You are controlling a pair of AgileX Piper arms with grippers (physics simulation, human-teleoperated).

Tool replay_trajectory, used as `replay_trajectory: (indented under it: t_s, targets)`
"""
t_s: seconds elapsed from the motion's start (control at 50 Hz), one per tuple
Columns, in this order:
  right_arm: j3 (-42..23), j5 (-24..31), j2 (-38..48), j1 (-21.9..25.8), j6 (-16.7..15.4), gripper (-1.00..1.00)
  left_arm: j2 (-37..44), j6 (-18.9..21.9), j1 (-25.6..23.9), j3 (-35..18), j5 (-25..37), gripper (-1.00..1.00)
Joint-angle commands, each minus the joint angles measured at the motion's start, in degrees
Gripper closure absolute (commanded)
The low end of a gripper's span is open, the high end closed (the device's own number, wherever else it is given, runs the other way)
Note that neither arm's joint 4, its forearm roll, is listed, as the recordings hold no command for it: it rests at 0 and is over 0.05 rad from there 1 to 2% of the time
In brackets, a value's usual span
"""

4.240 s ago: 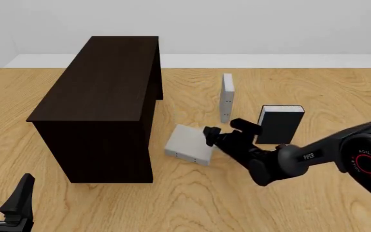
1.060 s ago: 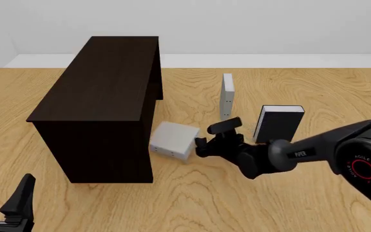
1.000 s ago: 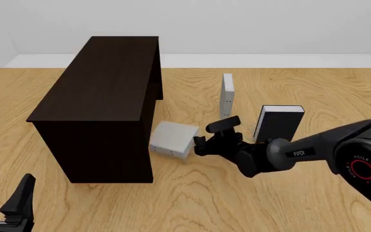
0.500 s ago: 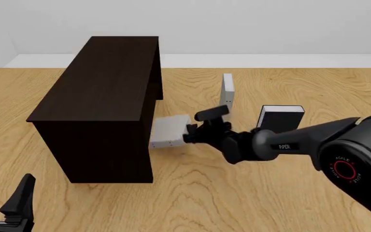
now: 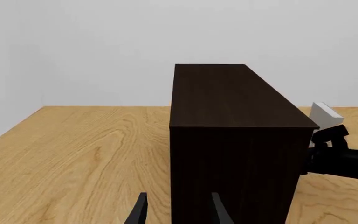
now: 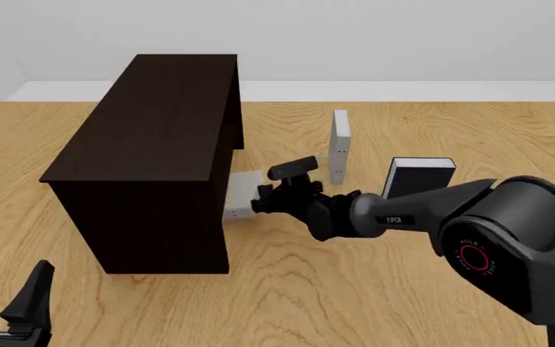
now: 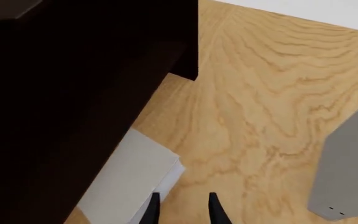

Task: Pick up the book on the right and place it under the cabinet shelf.

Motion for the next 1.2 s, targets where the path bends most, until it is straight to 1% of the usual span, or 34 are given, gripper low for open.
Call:
replay_trajectory:
  t_s: [0.02,0.24,0.38,0.5,0.58,0.7,0.82,0.86,0.98,1.2]
  targets:
    - [-2.4,1.9,3.8,6.9,12.0,-1.00,0.0,0.0,0.0,0.1,-0.1,-1.00]
    - [-4.0,2.3,4.9,9.0,12.4,-1.00,0.1,0.0,0.0,0.1,-0.1,-1.00]
    - [-4.8,2.6,5.5,9.5,12.5,-1.00,0.1,0.0,0.0,0.1,-0.1,-1.00]
    - [-4.1,2.4,5.1,9.0,12.0,-1.00,0.0,0.0,-0.1,0.1,-0.2,-1.00]
    - [-3.5,2.3,4.9,7.6,10.8,-1.00,0.0,0.0,-0.1,0.1,-0.1,-1.00]
    - [-1.7,1.6,4.1,5.1,8.8,-1.00,0.0,0.0,-0.1,0.1,-0.1,-1.00]
    - [1.4,0.4,2.0,4.0,8.3,-1.00,0.0,0.0,0.0,0.0,0.0,-1.00]
    - [2.7,-0.3,1.3,3.1,7.7,-1.00,0.0,0.0,0.0,0.0,0.1,-1.00]
    - [5.6,-1.8,-0.6,2.3,8.1,-1.00,0.0,0.0,-0.1,0.0,0.0,-1.00]
    - [11.9,-4.9,-6.0,0.8,7.1,-1.00,0.0,0.0,0.0,0.0,0.0,-1.00]
